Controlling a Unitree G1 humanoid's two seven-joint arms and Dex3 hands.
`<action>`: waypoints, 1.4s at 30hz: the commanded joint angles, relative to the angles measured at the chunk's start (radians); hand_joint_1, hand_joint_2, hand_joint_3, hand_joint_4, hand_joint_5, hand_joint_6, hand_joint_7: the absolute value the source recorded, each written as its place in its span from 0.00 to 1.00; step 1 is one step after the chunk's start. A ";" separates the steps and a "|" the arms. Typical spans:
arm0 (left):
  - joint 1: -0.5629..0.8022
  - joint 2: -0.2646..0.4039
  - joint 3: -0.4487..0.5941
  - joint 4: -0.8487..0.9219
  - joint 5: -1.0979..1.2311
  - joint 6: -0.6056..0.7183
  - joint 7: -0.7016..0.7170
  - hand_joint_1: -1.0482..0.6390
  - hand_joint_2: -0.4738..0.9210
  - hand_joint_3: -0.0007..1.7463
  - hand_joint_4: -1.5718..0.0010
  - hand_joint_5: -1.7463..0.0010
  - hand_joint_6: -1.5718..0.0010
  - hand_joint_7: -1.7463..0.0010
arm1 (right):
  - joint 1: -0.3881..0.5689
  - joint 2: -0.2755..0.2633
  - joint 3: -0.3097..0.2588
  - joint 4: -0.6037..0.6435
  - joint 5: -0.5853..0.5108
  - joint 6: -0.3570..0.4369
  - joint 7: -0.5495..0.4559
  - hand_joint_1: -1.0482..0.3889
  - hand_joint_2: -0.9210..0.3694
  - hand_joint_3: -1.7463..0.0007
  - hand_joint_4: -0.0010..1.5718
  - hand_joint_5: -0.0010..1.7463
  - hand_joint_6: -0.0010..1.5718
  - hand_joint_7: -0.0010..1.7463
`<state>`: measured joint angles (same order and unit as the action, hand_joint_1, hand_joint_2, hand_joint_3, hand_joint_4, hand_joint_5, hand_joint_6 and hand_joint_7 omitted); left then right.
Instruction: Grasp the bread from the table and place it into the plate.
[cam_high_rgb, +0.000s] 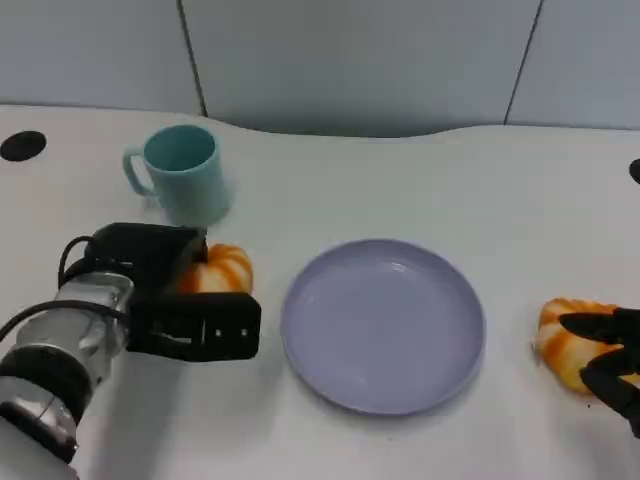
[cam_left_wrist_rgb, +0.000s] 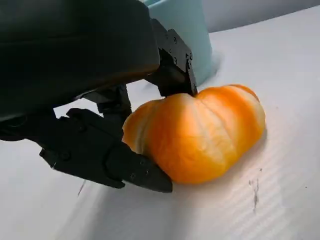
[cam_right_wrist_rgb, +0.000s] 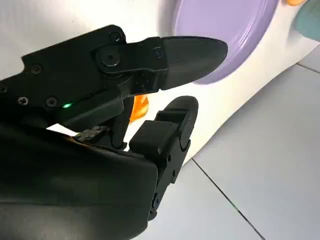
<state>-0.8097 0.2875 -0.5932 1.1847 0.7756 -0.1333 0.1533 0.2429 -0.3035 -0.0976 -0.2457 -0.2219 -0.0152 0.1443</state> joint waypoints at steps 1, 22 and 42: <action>0.008 0.007 0.033 0.028 -0.030 -0.042 0.098 0.51 0.98 0.00 0.56 0.00 0.61 0.22 | -0.007 -0.005 -0.002 0.004 -0.005 0.006 -0.010 0.56 0.00 0.81 0.41 0.39 0.53 0.00; 0.108 0.067 0.320 -0.177 -0.364 -0.338 -0.006 0.58 0.95 0.02 0.48 0.00 0.59 0.00 | -0.017 -0.009 0.007 0.098 -0.009 -0.081 -0.029 0.58 0.00 0.82 0.44 0.39 0.54 0.01; 0.033 -0.004 0.264 -0.324 -0.352 -0.461 -0.265 0.55 0.97 0.03 0.47 0.00 0.62 0.00 | -0.046 -0.005 0.042 0.120 -0.029 -0.077 -0.034 0.58 0.00 0.82 0.42 0.37 0.54 0.01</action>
<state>-0.7353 0.2897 -0.3121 0.8520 0.4075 -0.5630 -0.0945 0.2004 -0.3027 -0.0560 -0.1317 -0.2475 -0.0816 0.1210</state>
